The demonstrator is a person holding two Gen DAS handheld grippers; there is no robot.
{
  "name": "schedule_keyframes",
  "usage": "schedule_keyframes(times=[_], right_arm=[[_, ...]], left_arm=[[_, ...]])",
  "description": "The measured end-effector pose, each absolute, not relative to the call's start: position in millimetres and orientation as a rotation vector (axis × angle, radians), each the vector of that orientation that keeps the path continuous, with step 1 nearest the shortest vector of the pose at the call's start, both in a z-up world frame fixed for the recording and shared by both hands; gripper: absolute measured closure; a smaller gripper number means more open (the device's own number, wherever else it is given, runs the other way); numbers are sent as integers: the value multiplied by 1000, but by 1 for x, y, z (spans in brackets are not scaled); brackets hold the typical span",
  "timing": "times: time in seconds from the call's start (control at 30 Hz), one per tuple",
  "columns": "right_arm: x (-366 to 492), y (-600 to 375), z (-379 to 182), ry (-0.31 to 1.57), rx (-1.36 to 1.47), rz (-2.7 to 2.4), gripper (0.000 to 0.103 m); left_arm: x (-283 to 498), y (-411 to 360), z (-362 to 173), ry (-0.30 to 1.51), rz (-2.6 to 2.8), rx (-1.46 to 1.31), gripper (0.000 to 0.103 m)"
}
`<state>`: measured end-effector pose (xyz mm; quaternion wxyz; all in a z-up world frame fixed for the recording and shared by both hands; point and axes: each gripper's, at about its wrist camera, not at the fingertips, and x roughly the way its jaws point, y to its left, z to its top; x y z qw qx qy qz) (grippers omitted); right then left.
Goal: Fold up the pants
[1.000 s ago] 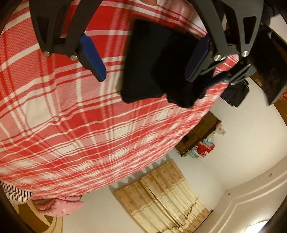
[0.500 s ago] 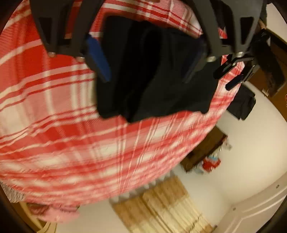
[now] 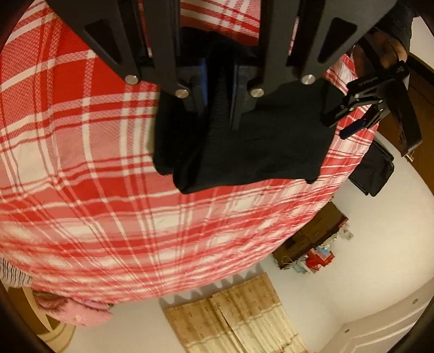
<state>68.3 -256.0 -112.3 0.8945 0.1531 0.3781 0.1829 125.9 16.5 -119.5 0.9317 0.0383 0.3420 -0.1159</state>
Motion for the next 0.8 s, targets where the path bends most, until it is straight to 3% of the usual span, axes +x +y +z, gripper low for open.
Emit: schedule_keyframes(times=[0.2,0.23,0.27,0.43,0.8], right_arm=[[73,-257,-124,824,309,381,83],[73,-258,-124,821,314,383,78],[73,-259,-125,816,322,377,64],[71,-272,-121,771,337,324,35],[79,-267,-140,831,360,378,35]], left_arm=[[135,22,-132,736,-234,60,15],[136,24,-135,740,-231,49,15],[138,26,-136,745,-234,38,15],[146,39,-147,779,-278,-64,15],[154,33,-152,777,-290,-72,10]])
